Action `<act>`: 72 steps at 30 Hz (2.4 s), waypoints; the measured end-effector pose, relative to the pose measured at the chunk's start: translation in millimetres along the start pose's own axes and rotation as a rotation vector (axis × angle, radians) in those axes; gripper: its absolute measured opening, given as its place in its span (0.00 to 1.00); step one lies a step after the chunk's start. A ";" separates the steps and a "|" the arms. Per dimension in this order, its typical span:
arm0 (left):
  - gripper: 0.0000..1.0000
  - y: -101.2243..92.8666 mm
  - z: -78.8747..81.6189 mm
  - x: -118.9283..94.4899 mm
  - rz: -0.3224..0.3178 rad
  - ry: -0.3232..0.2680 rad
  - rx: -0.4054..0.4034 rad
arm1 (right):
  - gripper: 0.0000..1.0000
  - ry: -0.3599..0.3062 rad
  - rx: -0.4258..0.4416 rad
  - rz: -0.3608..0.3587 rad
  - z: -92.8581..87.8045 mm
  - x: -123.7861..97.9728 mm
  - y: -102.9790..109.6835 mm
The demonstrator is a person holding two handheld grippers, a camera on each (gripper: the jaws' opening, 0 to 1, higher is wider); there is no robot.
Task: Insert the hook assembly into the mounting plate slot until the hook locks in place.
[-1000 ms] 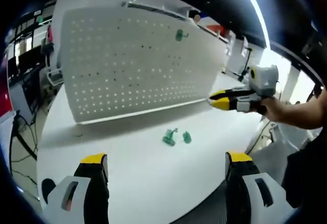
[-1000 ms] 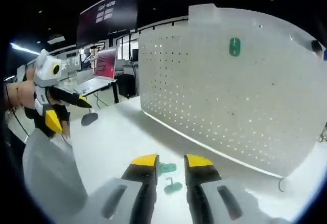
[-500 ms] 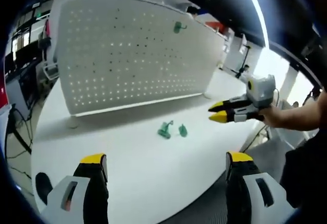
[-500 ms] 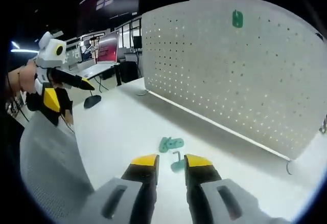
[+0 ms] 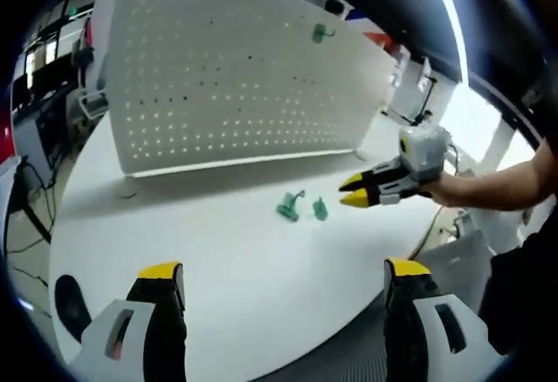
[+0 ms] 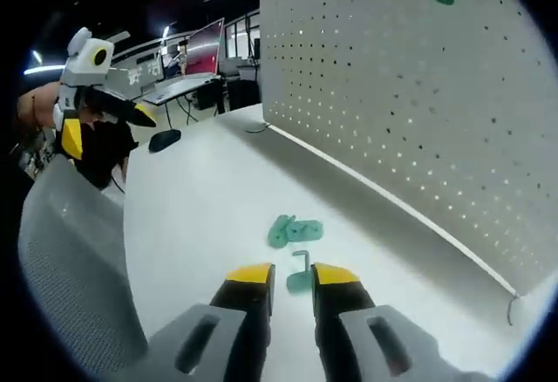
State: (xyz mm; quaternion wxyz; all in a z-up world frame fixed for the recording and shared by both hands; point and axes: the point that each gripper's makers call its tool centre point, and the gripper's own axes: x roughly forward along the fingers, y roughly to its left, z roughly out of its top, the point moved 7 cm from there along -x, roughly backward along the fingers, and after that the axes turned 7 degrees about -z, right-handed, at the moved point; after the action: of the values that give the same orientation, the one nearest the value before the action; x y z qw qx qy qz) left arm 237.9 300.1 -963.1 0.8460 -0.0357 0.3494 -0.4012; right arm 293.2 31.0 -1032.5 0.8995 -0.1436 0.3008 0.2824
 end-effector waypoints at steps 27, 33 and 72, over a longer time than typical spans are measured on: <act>0.92 11.6 -1.9 8.0 0.015 0.024 -0.048 | 0.04 0.100 -0.178 0.196 3.5 57.2 -7.3; 0.92 12.7 -3.0 6.8 0.021 0.023 -0.054 | 0.01 0.135 -0.205 0.221 6.3 54.9 -3.8; 0.91 -7.9 39.7 2.6 -0.028 -0.061 0.018 | 0.00 -0.274 0.402 0.047 109.5 -8.7 10.6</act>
State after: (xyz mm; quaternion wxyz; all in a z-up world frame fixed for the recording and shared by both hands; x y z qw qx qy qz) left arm 258.4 284.2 -932.0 0.8507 -0.0451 0.3194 -0.4150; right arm 331.6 82.7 -942.8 0.9356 0.0850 0.2292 0.2546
